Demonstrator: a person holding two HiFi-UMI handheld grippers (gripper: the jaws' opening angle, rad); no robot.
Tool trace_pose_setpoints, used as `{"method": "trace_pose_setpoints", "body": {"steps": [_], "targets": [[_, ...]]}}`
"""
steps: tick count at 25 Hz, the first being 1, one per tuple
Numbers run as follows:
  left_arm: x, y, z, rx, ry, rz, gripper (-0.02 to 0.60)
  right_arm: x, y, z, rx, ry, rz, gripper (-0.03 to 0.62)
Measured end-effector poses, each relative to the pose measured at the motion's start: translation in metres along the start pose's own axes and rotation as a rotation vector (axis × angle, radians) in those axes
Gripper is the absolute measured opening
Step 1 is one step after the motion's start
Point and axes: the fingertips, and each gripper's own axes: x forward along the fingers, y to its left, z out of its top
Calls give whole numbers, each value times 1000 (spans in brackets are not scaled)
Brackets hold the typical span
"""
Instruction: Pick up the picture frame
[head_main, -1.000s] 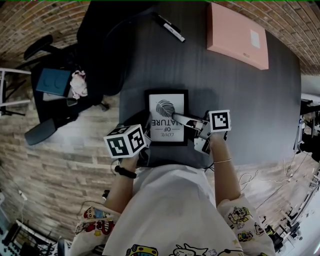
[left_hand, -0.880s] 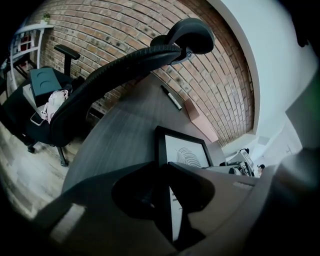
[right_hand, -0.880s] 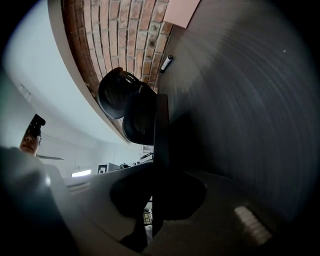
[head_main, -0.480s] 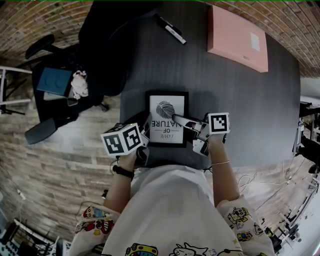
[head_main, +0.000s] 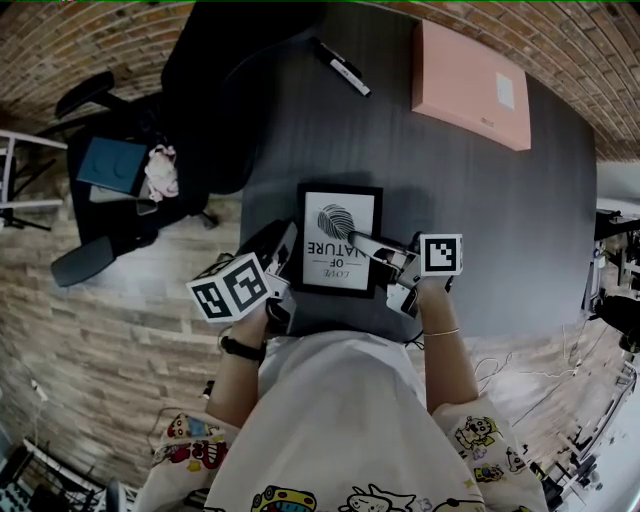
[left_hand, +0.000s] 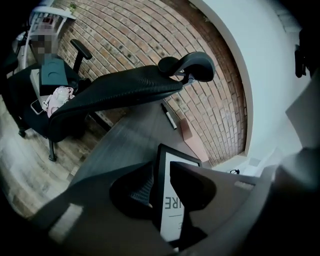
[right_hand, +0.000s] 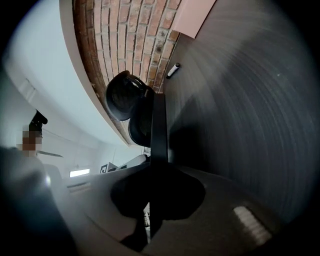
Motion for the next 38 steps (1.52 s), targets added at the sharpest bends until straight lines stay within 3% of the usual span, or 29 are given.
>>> {"method": "trace_pose_setpoints", "body": {"steps": [6,15,19,23,32,38], "targets": [[-11,-23,8,27,-39,-42,117,-10,18,2,-53,-38,6,14],[-38,-62,27,185,-137,-61,117,-34,53,8,-188,-105,-14,14],[-54,-81,33,283,-181,-56,116,-55,52,10,-311,-126,-114,14],[-68,-101,40,415,-226,-34,115,-65,82,15,-422,-192,-122,14],[-94,-143,44,678,-277,14,89,-104,126,21,-656,-343,-250,14],[-107,-154,46,803,-320,46,64,-124,140,20,-881,-413,-423,14]]}}
